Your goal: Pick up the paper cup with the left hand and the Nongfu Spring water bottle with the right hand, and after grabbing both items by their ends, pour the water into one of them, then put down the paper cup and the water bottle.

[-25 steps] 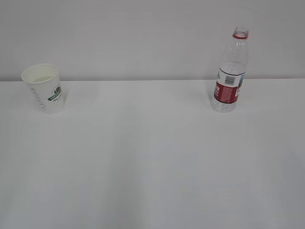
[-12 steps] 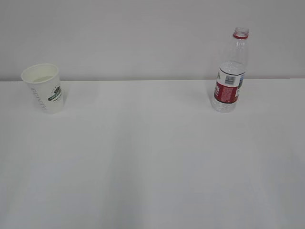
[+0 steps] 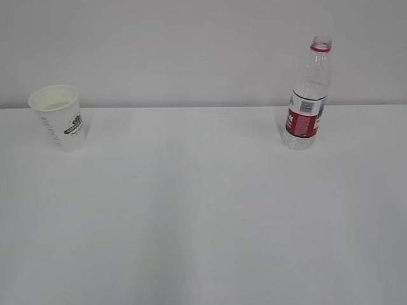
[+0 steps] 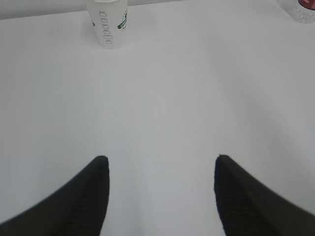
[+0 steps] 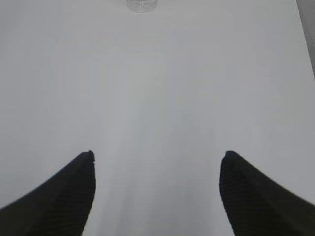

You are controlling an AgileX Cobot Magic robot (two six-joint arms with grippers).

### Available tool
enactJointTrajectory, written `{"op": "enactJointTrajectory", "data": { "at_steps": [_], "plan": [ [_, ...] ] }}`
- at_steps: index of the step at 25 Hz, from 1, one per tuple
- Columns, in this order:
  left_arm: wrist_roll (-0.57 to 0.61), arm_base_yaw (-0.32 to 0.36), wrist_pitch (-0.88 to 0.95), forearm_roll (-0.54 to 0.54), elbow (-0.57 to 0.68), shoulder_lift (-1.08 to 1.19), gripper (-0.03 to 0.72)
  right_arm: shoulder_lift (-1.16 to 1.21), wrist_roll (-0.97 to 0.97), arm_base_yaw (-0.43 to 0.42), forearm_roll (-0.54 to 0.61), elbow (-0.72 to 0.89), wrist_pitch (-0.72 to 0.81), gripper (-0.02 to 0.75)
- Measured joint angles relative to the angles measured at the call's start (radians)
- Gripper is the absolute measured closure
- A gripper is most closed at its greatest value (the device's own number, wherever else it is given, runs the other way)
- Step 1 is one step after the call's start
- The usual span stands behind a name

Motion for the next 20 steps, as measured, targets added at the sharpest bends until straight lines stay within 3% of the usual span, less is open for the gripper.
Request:
{"op": "enactJointTrajectory", "data": {
  "at_steps": [7, 20],
  "plan": [
    [0.000, 0.000, 0.004, 0.000, 0.000, -0.061, 0.203, -0.119, 0.000, 0.000, 0.000, 0.000, 0.004, 0.148],
    [0.000, 0.000, 0.005, 0.000, 0.000, -0.061, 0.221, -0.127, 0.000, 0.000, 0.000, 0.000, 0.008, 0.149]
  ]
}}
